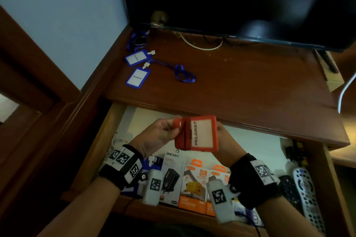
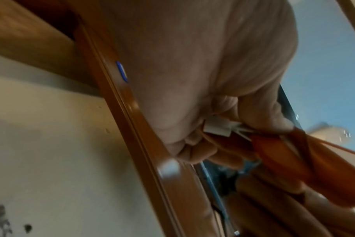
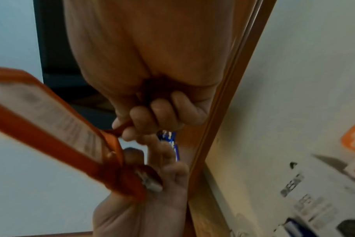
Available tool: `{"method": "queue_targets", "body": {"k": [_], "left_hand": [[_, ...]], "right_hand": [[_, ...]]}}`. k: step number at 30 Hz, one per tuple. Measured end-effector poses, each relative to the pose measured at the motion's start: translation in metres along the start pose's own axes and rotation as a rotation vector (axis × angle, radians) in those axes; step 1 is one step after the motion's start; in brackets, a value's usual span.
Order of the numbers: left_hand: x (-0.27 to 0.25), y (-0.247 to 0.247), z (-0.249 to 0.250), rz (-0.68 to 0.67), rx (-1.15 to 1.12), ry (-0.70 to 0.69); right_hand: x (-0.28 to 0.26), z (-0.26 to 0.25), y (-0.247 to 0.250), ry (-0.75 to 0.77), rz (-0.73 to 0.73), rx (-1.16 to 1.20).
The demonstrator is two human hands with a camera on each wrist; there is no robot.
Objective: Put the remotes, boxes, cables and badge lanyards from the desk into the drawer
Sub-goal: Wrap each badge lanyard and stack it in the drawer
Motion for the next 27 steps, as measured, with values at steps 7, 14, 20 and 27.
{"method": "queue_targets", "body": {"k": [7, 14, 20, 27], "left_hand": [[-0.001, 0.01, 0.006, 0.137, -0.341, -0.199], [-0.029, 0.05, -0.026, 0.352, -0.4, -0.106], [-0.055, 0.088, -0.035, 0.513, -0.31, 0.045], [-0.081, 0.163, -0.044, 0.636, -0.088, 0.285]], "right_hand": [[0.022, 0.006, -0.037, -0.006, 0.02, 0.219], [0.032, 0.033, -0.064, -0.095, -0.102, 0.112], [0.052, 0.06, -0.085, -0.257, -0.126, -0.013], [0.09, 0.061, -0.066, -0.292, 0.056, -0.143]]}}
Point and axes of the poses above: each hand's wrist, its own x-axis towards the middle knuckle, its own y-axis out of the back of the hand, z = x × y, the point moved 8 cm from there along x, towards the middle knuckle, and after that the axes turned 3 degrees about -z, right-handed, at the moved point
